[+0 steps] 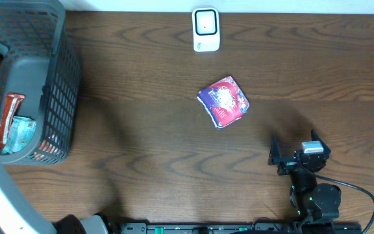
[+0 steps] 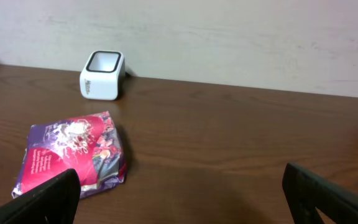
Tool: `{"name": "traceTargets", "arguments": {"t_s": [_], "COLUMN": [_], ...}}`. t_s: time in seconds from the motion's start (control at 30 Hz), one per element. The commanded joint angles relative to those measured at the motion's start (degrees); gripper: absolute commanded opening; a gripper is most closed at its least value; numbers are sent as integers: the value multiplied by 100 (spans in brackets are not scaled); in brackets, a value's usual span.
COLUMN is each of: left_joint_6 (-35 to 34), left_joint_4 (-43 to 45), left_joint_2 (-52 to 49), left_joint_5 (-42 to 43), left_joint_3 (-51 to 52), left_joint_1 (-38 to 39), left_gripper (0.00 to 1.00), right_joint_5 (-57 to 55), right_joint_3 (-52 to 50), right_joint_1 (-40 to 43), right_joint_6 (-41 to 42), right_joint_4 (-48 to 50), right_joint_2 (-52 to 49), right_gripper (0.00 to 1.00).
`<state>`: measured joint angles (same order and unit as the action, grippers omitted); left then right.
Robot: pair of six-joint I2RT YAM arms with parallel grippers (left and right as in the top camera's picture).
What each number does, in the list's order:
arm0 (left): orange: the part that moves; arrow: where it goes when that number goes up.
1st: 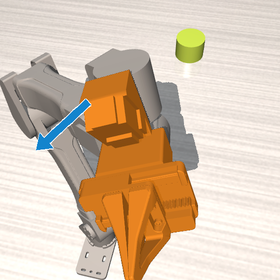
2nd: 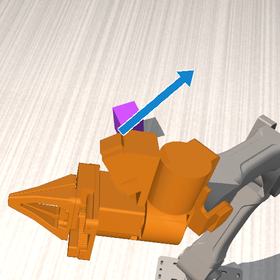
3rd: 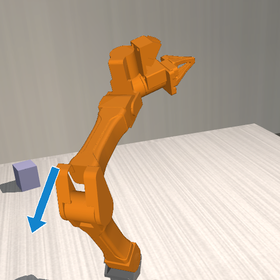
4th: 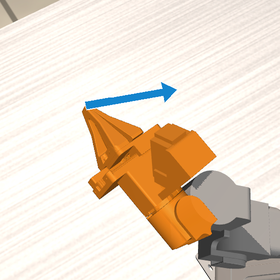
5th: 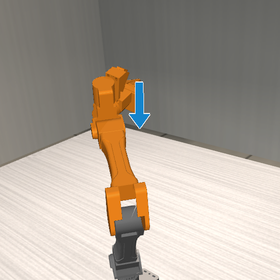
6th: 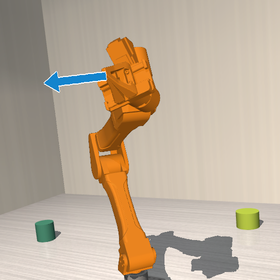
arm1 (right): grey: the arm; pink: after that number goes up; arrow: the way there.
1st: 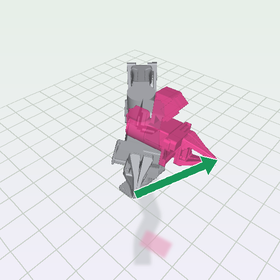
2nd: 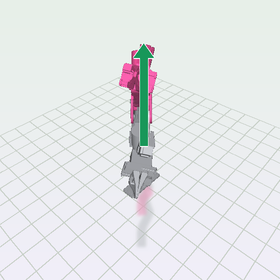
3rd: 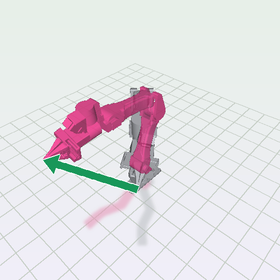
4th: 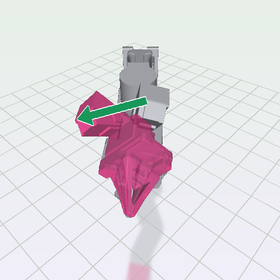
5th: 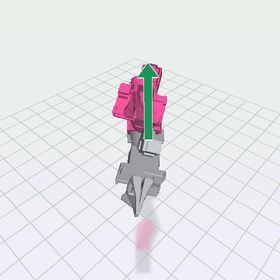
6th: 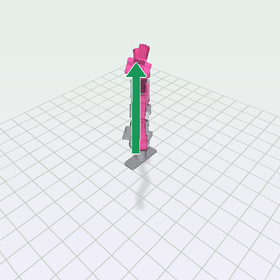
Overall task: Scan the item barcode
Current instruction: 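Return the left gripper into the grey basket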
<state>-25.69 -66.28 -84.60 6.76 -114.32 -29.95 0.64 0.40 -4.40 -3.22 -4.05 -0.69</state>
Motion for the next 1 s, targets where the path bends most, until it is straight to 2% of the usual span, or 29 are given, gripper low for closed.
{"name": "traceTargets", "arguments": {"t_s": [0.0,0.13,0.97], "left_joint_6": [15,15,52], "left_joint_4": [-238,-470,-1283], "left_joint_2": [-229,-437,-2050], "left_joint_5": [-938,-1318,-1541], "left_joint_3": [66,70,87], "left_joint_1": [-31,-31,-31], "left_gripper": [98,98,99], "right_joint_5": [-7,-7,-7], "right_joint_3": [-9,-9,-9], "right_joint_1": [35,35,35], "right_joint_6": [-48,-48,-48], "right_joint_4": [-24,-24,-24], "right_joint_2": [31,31,31], "right_gripper": [99,99,99]}}
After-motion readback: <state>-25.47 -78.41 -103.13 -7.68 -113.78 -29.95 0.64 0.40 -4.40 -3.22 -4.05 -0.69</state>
